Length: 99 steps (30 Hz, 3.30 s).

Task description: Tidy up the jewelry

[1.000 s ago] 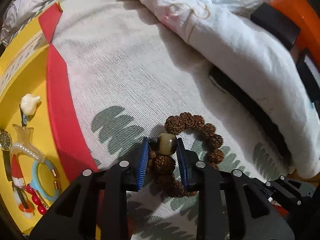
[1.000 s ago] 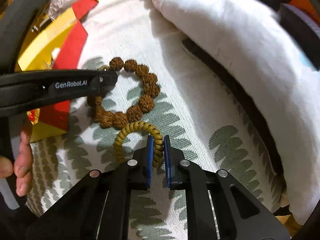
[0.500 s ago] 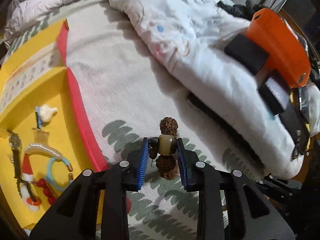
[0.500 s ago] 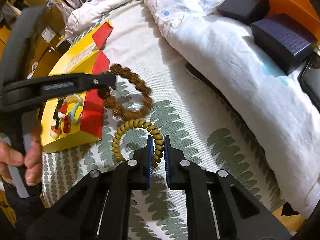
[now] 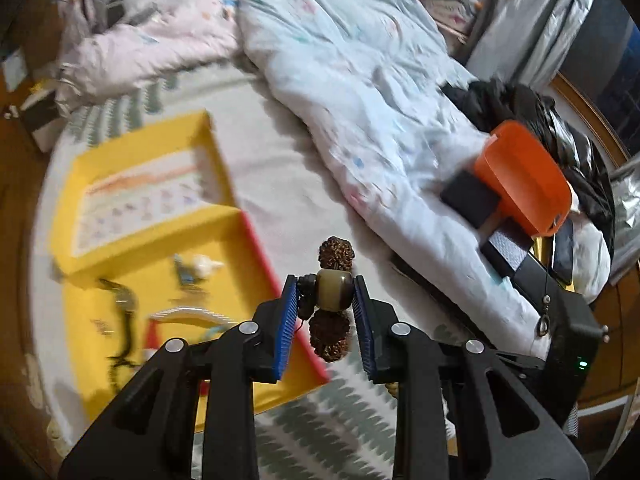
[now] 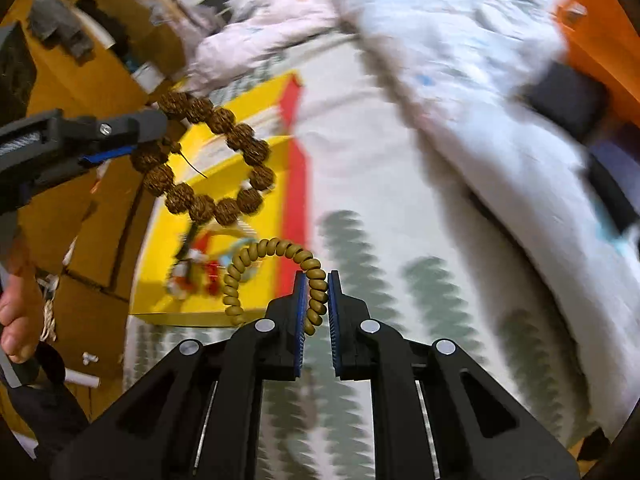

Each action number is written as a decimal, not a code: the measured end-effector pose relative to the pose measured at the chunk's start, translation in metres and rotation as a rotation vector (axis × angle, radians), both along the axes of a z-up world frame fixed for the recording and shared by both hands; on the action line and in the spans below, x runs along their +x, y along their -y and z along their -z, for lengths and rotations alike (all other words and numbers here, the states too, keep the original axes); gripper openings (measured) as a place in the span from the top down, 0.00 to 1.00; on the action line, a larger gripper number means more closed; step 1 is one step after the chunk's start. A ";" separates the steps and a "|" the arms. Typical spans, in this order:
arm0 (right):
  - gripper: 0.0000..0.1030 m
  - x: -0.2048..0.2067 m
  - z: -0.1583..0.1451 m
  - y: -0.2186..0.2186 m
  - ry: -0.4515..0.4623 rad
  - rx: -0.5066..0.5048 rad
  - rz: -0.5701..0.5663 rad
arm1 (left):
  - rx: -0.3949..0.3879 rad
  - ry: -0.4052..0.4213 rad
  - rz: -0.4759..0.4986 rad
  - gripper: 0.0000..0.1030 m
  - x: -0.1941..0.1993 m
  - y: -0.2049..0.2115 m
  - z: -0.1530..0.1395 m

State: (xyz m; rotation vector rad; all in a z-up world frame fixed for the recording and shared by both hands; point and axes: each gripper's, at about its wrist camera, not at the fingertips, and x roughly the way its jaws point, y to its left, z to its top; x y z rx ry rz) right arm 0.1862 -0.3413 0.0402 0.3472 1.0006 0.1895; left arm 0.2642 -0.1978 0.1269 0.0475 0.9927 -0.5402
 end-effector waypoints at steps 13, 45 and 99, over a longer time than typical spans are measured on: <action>0.89 0.062 0.039 -0.128 -0.087 -0.020 -0.190 | 0.055 0.018 -0.148 0.73 -0.002 -0.129 0.017; 0.84 0.104 0.111 -0.164 -0.209 -0.217 -0.190 | 0.115 -0.205 -0.127 0.73 0.025 -0.149 0.156; 0.09 -0.023 0.030 -0.152 0.143 -0.359 -0.110 | 0.258 0.363 -0.559 0.06 -0.141 -0.167 0.087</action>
